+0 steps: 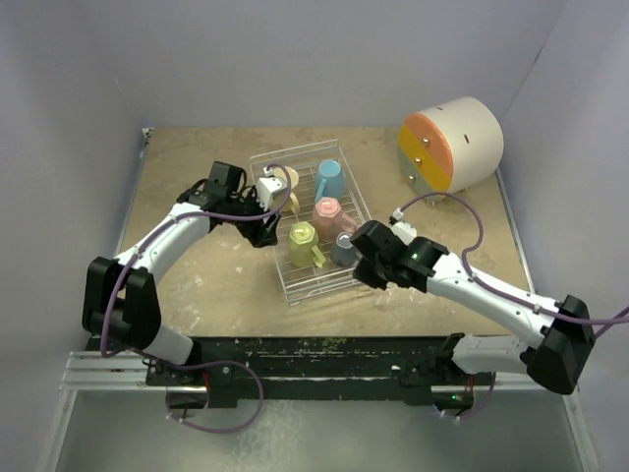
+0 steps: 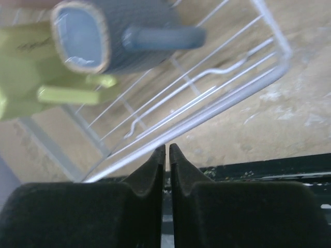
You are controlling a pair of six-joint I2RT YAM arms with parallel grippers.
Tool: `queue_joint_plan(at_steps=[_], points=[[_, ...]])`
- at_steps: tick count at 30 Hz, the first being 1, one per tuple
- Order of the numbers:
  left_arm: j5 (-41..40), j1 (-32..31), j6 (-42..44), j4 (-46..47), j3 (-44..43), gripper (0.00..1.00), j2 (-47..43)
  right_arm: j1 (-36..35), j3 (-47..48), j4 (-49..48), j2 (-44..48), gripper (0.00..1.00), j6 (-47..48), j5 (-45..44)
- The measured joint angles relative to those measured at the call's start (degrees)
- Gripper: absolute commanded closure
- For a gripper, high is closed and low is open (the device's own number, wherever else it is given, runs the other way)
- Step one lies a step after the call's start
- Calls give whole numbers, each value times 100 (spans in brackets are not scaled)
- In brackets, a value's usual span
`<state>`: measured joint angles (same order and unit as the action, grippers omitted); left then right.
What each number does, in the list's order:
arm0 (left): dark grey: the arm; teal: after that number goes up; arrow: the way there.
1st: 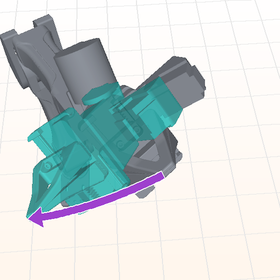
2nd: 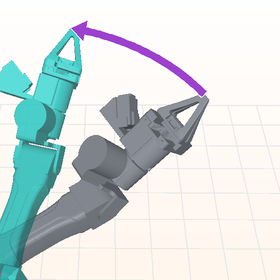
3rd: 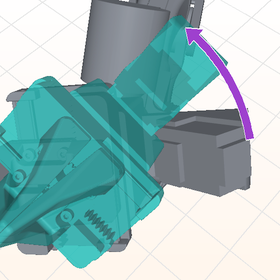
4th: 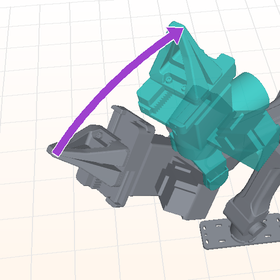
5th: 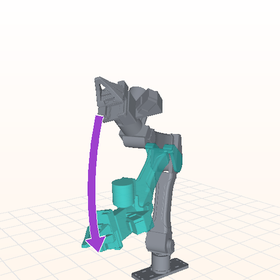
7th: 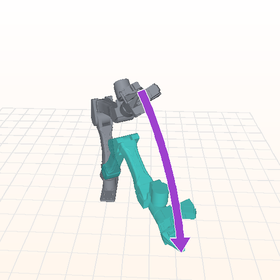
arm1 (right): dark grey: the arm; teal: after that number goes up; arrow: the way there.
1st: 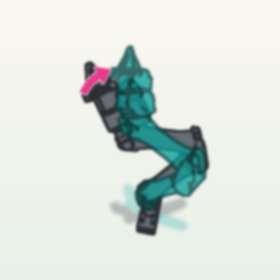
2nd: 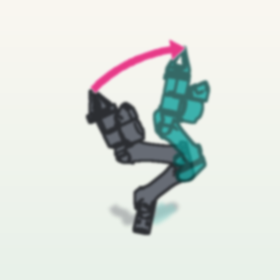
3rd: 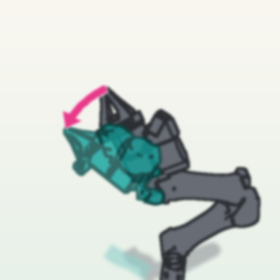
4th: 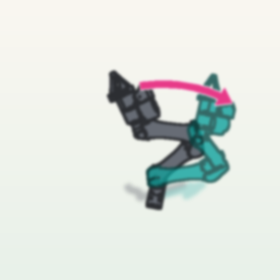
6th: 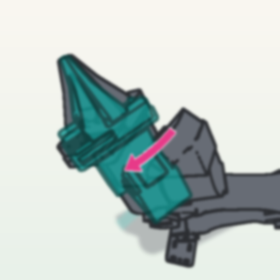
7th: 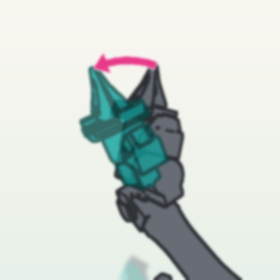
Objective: Unload the cups from the dish rack
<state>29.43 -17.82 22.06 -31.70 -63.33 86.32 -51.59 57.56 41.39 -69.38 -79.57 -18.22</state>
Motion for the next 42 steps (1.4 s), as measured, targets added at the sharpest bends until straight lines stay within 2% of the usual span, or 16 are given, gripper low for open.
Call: queue_joint_plan(at_steps=[2, 5, 13, 21, 26, 30, 35, 42], points=[[96, -20, 2, -243, -98, 13, -9, 214, -179, 4, -81, 98, 94, 39], [243, -11, 7, -621, -422, 5, -74, 579, -243, 203, -315, 100, 295, 177], [636, 81, -2, -1161, -1405, 3, -459, 1685, 61, 295, -378, 100, 1014, 101], [413, 92, -26, -1311, -1475, 1, -442, 2227, 763, 328, -796, 100, 1722, -122], [245, 144, -50, -1296, -1574, 1, -186, 2188, 1115, 55, -586, 65, 2203, -490], [225, 170, -98, -1292, -1631, 1, -42, 1803, 1484, -164, -170, 50, 2776, -678], [188, 372, -264, -1274, -1773, 1, -39, 1104, 2546, -498, -802, 46, 3805, -651], [181, 1462, -350, -1316, -2216, 1, 11, 822, 3803, -946, -2597, 47, 5228, -120]])
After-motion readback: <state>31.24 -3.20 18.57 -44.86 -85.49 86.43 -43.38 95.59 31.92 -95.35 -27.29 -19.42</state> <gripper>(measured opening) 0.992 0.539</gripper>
